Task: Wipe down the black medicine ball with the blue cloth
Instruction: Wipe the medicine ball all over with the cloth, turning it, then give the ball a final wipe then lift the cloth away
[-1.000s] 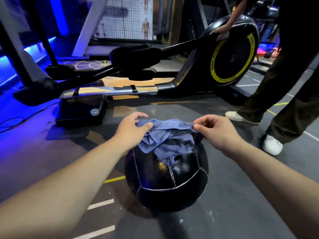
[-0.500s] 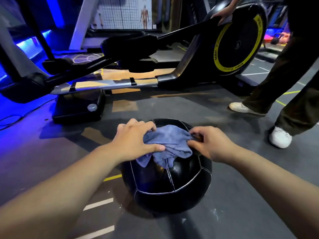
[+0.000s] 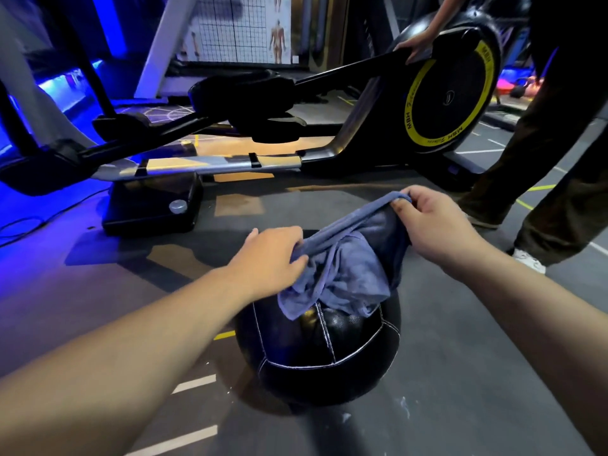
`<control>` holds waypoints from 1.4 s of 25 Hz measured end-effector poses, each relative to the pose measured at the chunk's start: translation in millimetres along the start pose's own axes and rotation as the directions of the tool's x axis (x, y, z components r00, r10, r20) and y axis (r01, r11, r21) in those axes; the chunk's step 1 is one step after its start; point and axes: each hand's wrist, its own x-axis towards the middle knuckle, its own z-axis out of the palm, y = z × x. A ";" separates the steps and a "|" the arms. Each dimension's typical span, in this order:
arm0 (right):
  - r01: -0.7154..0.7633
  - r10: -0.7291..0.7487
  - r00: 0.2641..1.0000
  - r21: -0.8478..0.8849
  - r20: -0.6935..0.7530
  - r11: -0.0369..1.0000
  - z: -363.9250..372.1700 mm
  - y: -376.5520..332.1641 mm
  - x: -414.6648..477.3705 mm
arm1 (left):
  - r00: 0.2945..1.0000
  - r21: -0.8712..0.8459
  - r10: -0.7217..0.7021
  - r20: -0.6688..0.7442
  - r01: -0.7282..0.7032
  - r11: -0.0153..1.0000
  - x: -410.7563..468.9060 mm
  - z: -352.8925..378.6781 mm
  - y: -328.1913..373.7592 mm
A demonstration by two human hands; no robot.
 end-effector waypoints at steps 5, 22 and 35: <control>0.301 -0.312 0.949 -0.427 0.047 0.853 -42.0 -43.7 12.8 | 0.970 0.210 0.043 -0.241 0.009 0.978 36.0 -56.8 -1.2; 0.119 -0.095 0.750 0.007 0.655 0.993 -91.9 28.7 -49.0 | 0.975 -0.454 0.132 0.182 -0.036 0.890 -37.4 -61.1 -38.6; -0.043 0.028 0.998 -0.336 -0.050 0.941 44.2 34.8 -8.4 | 0.933 0.065 -0.048 -0.358 0.076 0.995 -9.2 10.2 -39.4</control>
